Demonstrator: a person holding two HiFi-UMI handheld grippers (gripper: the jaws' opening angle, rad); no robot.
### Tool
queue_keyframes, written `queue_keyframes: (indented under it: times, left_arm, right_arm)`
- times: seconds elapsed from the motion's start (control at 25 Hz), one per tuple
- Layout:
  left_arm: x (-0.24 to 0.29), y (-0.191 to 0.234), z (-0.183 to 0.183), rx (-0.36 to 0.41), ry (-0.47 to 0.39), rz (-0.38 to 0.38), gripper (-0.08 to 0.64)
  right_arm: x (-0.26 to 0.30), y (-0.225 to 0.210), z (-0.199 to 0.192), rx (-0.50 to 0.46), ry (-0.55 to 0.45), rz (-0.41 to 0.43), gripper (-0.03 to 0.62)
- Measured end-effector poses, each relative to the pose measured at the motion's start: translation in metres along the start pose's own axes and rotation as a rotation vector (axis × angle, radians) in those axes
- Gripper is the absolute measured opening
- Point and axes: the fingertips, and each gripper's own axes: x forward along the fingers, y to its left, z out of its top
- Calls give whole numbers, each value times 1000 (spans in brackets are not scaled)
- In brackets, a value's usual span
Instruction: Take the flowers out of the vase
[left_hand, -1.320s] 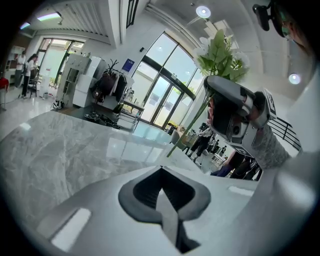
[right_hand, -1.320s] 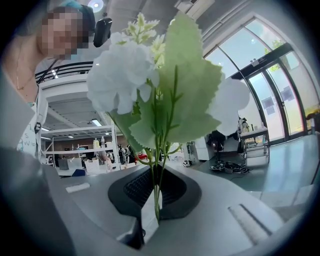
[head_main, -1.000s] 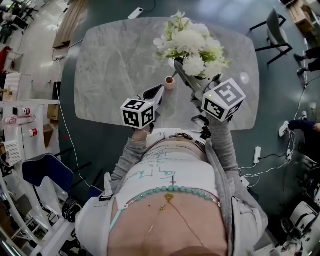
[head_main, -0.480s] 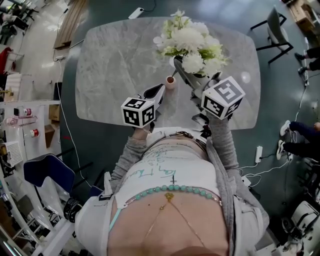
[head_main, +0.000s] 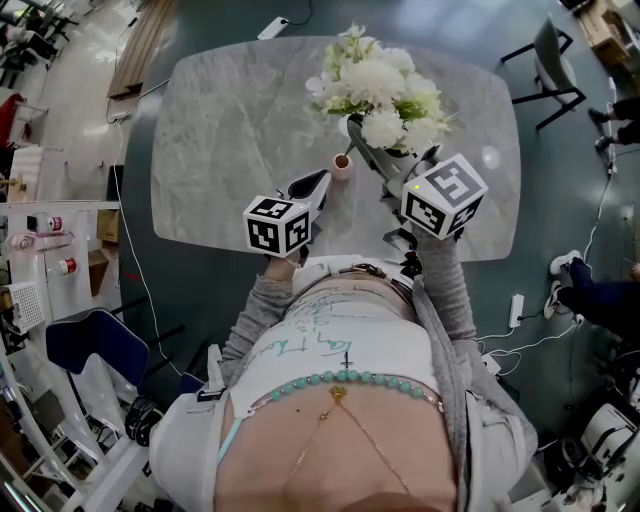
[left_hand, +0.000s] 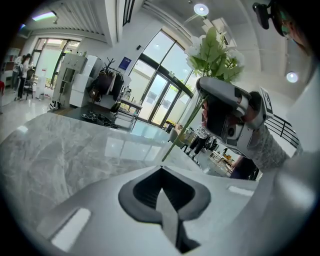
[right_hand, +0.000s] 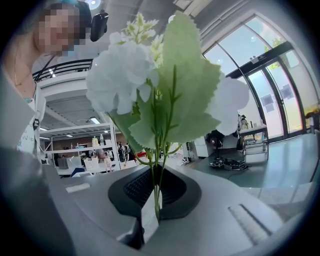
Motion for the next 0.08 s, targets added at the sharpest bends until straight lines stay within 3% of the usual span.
queue_keyframes:
  times: [0.08]
  left_arm:
    - [0, 1, 0, -2, 2, 0, 0]
  right_arm:
    - [1, 0, -1, 0, 3, -1, 34]
